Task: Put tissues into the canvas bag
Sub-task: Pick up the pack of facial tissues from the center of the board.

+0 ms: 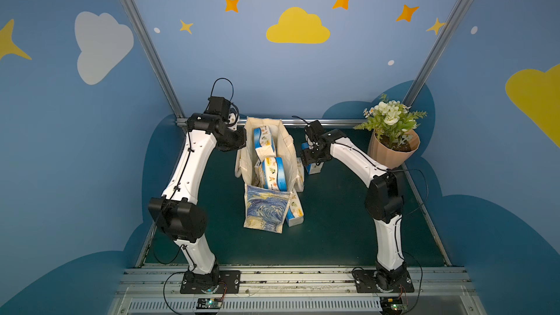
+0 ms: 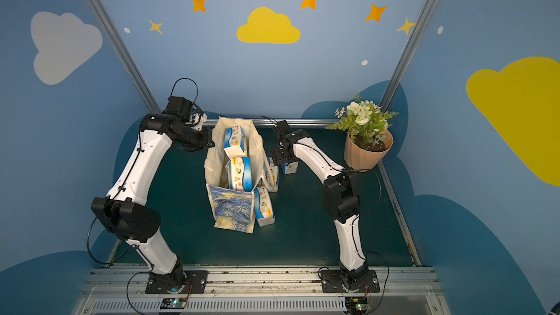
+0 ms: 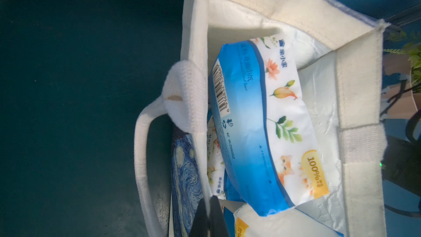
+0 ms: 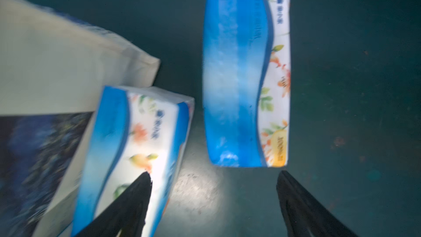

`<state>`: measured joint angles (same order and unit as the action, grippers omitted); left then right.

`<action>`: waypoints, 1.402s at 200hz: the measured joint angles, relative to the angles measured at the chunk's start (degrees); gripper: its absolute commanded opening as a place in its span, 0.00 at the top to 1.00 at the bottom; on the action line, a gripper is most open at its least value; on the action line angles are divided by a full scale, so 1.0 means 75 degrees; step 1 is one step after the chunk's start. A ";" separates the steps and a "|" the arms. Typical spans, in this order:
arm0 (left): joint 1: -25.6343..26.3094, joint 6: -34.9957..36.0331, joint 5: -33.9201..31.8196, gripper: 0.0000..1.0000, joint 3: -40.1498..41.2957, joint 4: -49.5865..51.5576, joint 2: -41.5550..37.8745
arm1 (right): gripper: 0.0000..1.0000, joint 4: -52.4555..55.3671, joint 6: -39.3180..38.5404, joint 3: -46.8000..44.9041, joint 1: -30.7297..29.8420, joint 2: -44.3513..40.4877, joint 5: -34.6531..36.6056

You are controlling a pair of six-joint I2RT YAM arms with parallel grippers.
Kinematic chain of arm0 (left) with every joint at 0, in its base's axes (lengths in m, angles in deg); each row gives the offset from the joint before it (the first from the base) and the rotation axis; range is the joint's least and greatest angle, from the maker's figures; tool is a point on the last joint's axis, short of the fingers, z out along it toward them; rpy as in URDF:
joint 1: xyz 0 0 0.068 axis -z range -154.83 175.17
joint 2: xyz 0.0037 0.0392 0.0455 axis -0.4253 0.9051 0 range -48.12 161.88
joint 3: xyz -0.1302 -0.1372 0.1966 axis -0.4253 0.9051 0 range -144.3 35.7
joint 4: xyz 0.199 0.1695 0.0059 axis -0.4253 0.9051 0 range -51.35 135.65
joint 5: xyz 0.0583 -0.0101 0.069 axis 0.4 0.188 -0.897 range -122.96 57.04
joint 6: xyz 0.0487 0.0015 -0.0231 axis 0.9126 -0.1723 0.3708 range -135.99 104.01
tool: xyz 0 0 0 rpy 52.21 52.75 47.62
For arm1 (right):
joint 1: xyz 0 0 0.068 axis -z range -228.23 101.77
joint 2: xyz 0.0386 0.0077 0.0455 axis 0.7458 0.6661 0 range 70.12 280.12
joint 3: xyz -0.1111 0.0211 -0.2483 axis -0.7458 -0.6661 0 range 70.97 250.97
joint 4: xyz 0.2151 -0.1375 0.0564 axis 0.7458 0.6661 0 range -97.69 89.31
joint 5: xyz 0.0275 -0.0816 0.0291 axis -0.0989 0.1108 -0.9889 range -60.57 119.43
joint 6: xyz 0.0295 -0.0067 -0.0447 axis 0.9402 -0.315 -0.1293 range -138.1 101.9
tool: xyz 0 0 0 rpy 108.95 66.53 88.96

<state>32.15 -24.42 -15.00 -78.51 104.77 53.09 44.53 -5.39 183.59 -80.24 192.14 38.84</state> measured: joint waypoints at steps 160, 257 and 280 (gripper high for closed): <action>0.0000 -0.0055 0.0064 0.96 -0.0393 0.0149 0.0230 | 0.17 0.0542 -0.0157 0.1390 0.0659 0.1533 -0.0472; 0.0000 -0.0055 0.0058 0.96 -0.0592 0.0300 0.0350 | 0.66 0.0268 0.0038 0.0836 0.0801 0.1209 -0.0778; 0.0000 -0.0055 0.0058 0.96 -0.0592 0.0300 0.0350 | 0.66 0.0318 0.0038 0.0268 0.0880 0.0621 -0.0679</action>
<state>32.15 -24.84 -14.57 -82.95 107.03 55.71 46.92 -5.11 185.60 -73.64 196.79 33.75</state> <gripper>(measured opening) 0.047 0.406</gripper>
